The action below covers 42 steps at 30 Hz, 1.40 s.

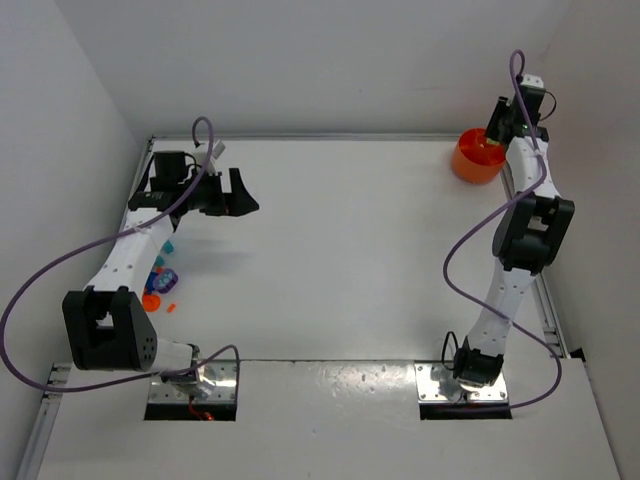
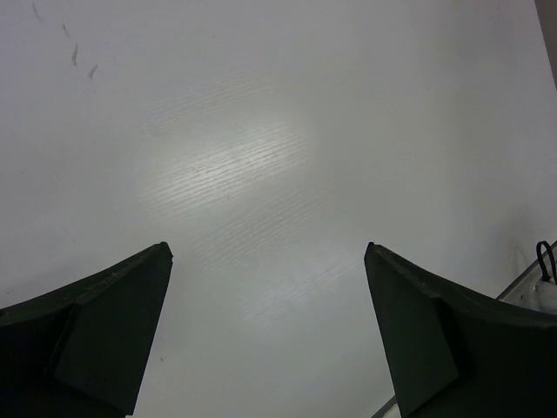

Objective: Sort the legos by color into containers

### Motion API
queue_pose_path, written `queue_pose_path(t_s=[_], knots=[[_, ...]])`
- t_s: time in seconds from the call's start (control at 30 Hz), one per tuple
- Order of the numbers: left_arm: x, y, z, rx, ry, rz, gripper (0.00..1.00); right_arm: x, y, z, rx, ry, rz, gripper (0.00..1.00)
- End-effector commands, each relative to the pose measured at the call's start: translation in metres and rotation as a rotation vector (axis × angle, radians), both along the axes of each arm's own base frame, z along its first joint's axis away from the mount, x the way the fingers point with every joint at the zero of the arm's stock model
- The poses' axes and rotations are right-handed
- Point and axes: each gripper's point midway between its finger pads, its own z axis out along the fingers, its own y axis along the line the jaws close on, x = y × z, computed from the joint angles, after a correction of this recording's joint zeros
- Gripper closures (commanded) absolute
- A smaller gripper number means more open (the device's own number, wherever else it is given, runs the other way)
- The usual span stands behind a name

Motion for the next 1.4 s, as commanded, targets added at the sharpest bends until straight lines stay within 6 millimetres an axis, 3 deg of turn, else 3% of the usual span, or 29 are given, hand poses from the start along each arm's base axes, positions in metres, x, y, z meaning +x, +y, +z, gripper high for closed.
queue_pose_path(t_s=[0.0, 0.1, 0.27, 0.3, 0.57, 0.8, 0.9, 0.97, 1.0, 1.1, 1.23, 1.33, 1.37], knots=[[0.014, -0.005, 0.016, -0.024, -0.044, -0.011, 0.01, 0.022, -0.005, 0.030, -0.012, -0.127, -0.012, 1.00], [0.015, -0.005, 0.020, -0.024, -0.053, -0.011, 0.01, 0.030, -0.001, 0.037, 0.007, -0.181, 0.010, 1.00], [0.016, -0.005, 0.017, -0.024, -0.044, -0.011, 0.01, 0.041, -0.002, 0.025, 0.010, -0.188, 0.020, 1.00], [0.016, -0.005, 0.017, -0.024, -0.044, -0.011, 0.01, 0.043, -0.002, 0.030, 0.007, -0.198, 0.020, 1.00], [0.019, -0.003, 0.012, -0.013, -0.035, 0.004, 0.01, 0.045, -0.007, 0.009, -0.006, -0.173, 0.004, 1.00], [0.019, -0.006, 0.014, -0.042, -0.016, 0.009, 0.01, 0.052, -0.015, 0.005, -0.039, -0.179, -0.014, 0.98], [0.018, -0.006, 0.016, -0.048, -0.021, 0.013, 0.01, 0.052, -0.015, -0.002, -0.036, -0.169, -0.014, 0.86], [0.015, -0.006, 0.016, -0.048, -0.023, 0.013, 0.01, 0.054, -0.017, 0.005, -0.045, -0.187, -0.022, 0.83], [0.016, -0.004, 0.015, -0.039, -0.023, 0.025, 0.01, 0.055, -0.018, -0.001, -0.043, -0.178, -0.022, 0.81], [0.019, -0.002, 0.018, -0.019, -0.042, 0.044, 0.01, 0.056, -0.016, -0.001, -0.038, -0.179, -0.011, 0.64], [0.022, 0.004, 0.025, 0.009, -0.080, 0.071, 0.01, 0.052, -0.014, 0.013, -0.063, -0.190, 0.012, 0.45], [0.023, 0.005, 0.029, 0.013, -0.099, 0.079, 0.01, 0.048, -0.011, 0.021, -0.060, -0.196, 0.022, 0.38], [0.022, 0.006, 0.025, 0.019, -0.090, 0.086, 0.01, 0.045, -0.008, 0.032, -0.061, -0.212, 0.031, 0.37]])
